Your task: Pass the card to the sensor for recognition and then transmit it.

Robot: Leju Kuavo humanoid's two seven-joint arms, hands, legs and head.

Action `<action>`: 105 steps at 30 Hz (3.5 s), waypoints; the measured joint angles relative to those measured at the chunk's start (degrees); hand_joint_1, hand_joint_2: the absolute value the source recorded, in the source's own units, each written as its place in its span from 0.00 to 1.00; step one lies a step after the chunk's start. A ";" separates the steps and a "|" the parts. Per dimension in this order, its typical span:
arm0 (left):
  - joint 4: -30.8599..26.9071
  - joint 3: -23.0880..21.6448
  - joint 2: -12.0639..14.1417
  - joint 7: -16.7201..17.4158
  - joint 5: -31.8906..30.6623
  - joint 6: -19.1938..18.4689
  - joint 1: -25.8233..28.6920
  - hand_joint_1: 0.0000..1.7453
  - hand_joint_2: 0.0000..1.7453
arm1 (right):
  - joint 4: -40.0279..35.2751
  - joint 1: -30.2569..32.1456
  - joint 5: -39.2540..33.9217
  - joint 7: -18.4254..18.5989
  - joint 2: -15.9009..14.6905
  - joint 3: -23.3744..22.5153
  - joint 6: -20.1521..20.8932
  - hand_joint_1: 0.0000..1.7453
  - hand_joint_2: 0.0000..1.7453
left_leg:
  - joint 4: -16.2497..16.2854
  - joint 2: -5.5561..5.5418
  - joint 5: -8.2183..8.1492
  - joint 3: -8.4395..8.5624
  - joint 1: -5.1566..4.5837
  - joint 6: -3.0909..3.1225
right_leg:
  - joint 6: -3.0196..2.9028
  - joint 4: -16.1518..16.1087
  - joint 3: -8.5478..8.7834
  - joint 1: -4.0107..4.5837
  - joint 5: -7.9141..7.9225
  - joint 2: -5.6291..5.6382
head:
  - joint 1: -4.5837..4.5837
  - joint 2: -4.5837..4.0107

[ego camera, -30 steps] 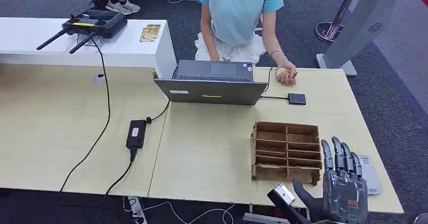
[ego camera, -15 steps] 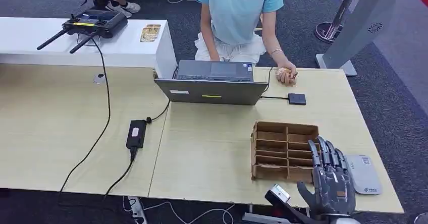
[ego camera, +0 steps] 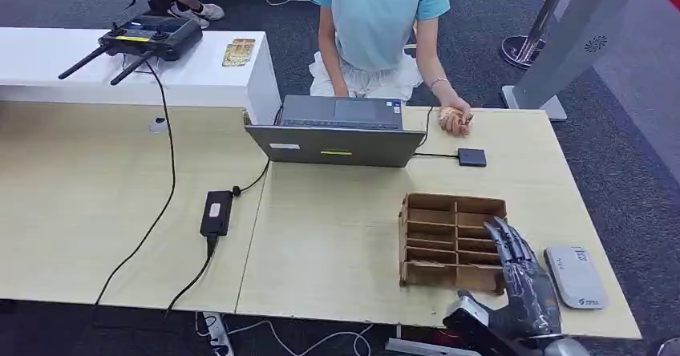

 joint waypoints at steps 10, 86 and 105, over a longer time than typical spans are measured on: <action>0.00 0.00 0.13 -0.11 -0.77 0.00 -0.01 0.00 0.00 | 1.38 0.66 -2.00 -3.30 0.04 -4.02 2.21 0.00 1.00 | 0.00 0.00 0.00 0.00 0.00 0.00 | 0.00 0.00 0.00 0.00 0.00 0.01 | 0.00 0.00; 0.00 0.00 0.15 -0.13 -3.91 0.13 -0.03 0.00 0.00 | 9.77 -3.15 21.49 6.34 1.95 -0.78 -5.49 0.36 1.00 | 0.00 0.00 0.00 -0.01 0.00 0.00 | 0.00 0.00 0.00 0.00 0.00 0.00 | 0.00 0.02; 0.00 0.00 0.15 -0.13 -4.22 0.15 -0.04 0.00 0.00 | 11.21 -3.67 23.20 7.52 1.95 0.02 -5.53 0.53 1.00 | 0.00 0.00 0.00 -0.01 0.00 0.00 | 0.00 0.00 0.00 0.00 0.00 0.00 | 0.00 0.02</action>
